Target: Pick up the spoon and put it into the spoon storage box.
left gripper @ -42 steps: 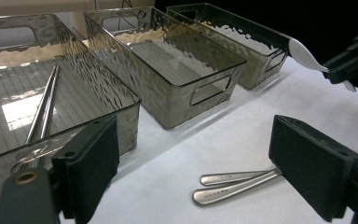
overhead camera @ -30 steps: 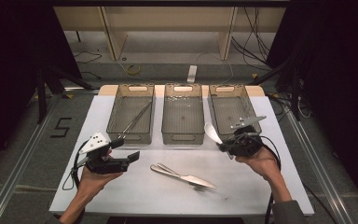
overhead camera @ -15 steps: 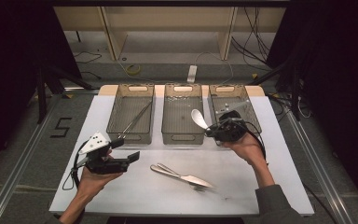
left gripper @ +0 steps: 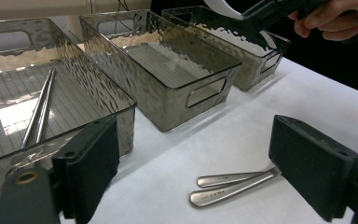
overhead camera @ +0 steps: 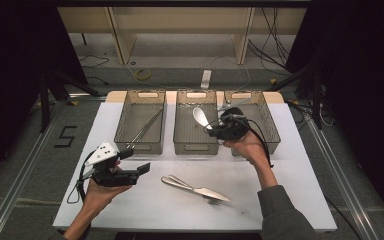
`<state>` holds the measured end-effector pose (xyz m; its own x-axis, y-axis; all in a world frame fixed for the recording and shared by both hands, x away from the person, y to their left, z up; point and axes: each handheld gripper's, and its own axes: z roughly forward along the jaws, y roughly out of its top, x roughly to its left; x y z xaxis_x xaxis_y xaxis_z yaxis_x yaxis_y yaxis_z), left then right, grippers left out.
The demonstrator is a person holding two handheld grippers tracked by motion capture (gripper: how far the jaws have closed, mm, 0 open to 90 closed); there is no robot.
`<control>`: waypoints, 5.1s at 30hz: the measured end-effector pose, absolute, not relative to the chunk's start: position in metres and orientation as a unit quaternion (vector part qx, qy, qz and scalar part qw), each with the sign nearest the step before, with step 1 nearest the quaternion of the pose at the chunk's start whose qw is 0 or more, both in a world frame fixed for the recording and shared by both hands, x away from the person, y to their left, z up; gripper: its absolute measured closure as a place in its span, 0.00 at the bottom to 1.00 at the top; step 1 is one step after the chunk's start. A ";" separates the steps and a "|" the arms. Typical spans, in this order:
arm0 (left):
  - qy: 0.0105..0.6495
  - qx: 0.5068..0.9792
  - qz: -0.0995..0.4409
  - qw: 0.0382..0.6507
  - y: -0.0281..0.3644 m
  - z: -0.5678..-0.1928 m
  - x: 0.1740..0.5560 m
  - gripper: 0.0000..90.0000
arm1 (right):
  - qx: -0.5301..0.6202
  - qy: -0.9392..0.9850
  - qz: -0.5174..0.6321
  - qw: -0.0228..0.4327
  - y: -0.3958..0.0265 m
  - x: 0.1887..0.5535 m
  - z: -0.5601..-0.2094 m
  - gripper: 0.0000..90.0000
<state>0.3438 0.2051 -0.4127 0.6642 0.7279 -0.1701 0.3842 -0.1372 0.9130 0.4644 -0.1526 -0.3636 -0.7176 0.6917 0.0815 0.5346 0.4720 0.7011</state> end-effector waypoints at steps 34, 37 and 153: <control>0.376 0.737 0.160 0.538 0.204 -0.413 0.343 0.17 | 0.436 0.824 0.345 0.108 -0.125 0.530 -0.382 0.84; 0.376 0.737 0.161 0.539 0.204 -0.412 0.343 0.18 | 0.439 0.825 0.339 0.106 -0.123 0.532 -0.386 0.84; 0.264 0.880 0.087 0.384 0.113 -0.451 0.396 0.99 | 0.408 0.755 0.493 0.142 -0.256 0.318 -0.432 0.32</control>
